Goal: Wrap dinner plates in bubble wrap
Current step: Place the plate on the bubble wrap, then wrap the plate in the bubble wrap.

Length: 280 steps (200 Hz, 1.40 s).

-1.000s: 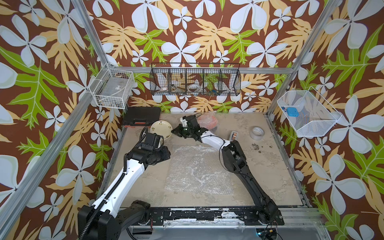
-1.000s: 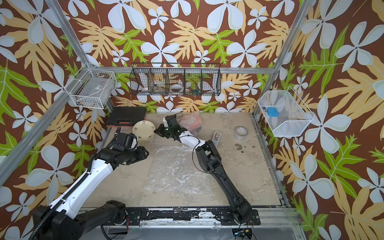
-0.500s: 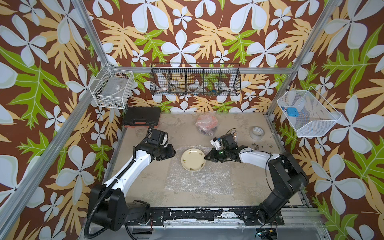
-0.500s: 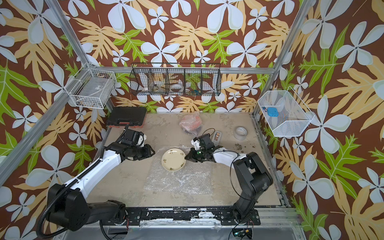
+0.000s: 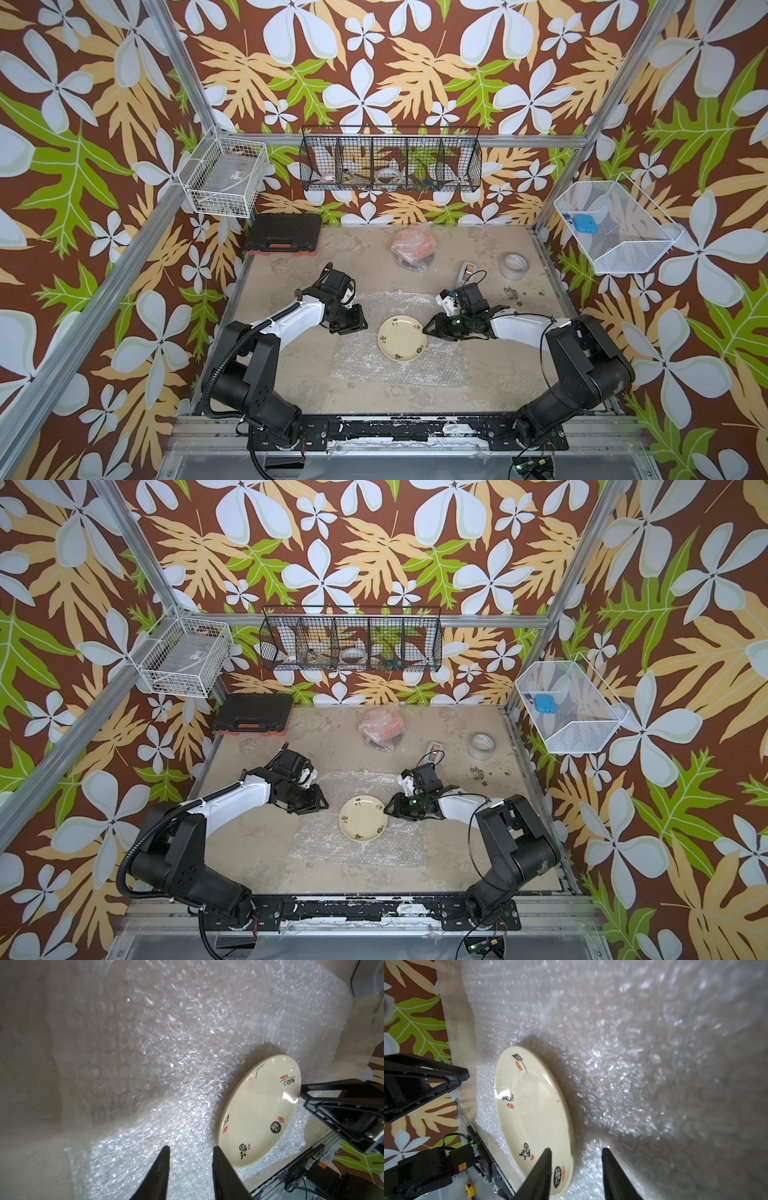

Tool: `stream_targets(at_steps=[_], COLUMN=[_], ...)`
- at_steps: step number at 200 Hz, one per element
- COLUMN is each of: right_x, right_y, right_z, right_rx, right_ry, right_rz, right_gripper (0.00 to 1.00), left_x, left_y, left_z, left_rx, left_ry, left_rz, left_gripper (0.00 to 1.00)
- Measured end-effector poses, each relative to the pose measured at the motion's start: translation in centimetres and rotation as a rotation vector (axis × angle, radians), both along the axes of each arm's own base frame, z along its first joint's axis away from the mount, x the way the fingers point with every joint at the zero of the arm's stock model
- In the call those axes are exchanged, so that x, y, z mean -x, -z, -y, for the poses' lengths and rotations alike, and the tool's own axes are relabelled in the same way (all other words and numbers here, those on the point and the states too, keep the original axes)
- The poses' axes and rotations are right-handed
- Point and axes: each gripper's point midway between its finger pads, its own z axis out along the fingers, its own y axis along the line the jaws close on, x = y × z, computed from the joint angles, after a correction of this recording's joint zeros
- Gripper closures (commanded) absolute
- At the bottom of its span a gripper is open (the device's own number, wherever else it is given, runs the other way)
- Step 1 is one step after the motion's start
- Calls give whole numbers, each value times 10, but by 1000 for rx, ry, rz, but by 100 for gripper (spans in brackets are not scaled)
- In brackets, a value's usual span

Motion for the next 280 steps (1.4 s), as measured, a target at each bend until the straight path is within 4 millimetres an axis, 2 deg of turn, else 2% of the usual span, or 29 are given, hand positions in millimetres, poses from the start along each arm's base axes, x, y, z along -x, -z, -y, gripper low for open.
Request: stream_targets(at_steps=[12, 22, 44, 55, 75, 87, 100, 115, 140, 171, 192, 207, 222, 258, 280], right_x=[-4, 0, 34, 58, 99, 123, 138, 144, 146, 149, 154, 157, 156, 152, 141], right_y=[-16, -28, -42, -39, -25, -14, 1, 14, 32, 36, 36, 36, 34, 23, 12], right_z=[-1, -10, -48, -65, -75, -72, -61, -50, -44, -56, -62, -64, -63, -58, -60], right_rx=[45, 88, 174, 218, 331, 385, 445, 500, 540, 505, 486, 476, 483, 511, 482], right_ry=[-54, -138, -406, -555, -811, -967, -1096, -1190, -1281, -1322, -1339, -1347, -1348, -1352, -1304], right_rz=[88, 167, 330, 392, 512, 562, 589, 593, 588, 635, 670, 674, 683, 690, 681], right_gripper=[58, 59, 59, 59, 59, 59, 59, 59, 60, 60, 75, 90, 100, 100, 100], left_x=[4, 7, 18, 23, 35, 42, 51, 59, 58, 61, 59, 55, 54, 25, 18], left_y=[4, 7, 9, 10, 16, 21, 28, 35, 36, 42, 40, 34, 29, -12, -23], left_z=[-1, -1, -3, -2, -2, -4, -6, -8, -8, -8, -9, -9, -17, -16, -16], left_rx=[1, 2, 7, 12, 9, 6, -2, -10, 2, 13, 21, 17, -33, -50, -64], left_ry=[-1, -2, -2, -4, 3, 0, -11, -18, -49, -80, -100, -113, -141, -139, -123], left_rz=[-12, -21, -35, -49, -70, -88, -118, -143, -136, -140, -126, -103, -104, 10, 30], left_gripper=[64, 64, 64, 64, 64, 64, 63, 60, 58, 57, 57, 57, 57, 59, 65])
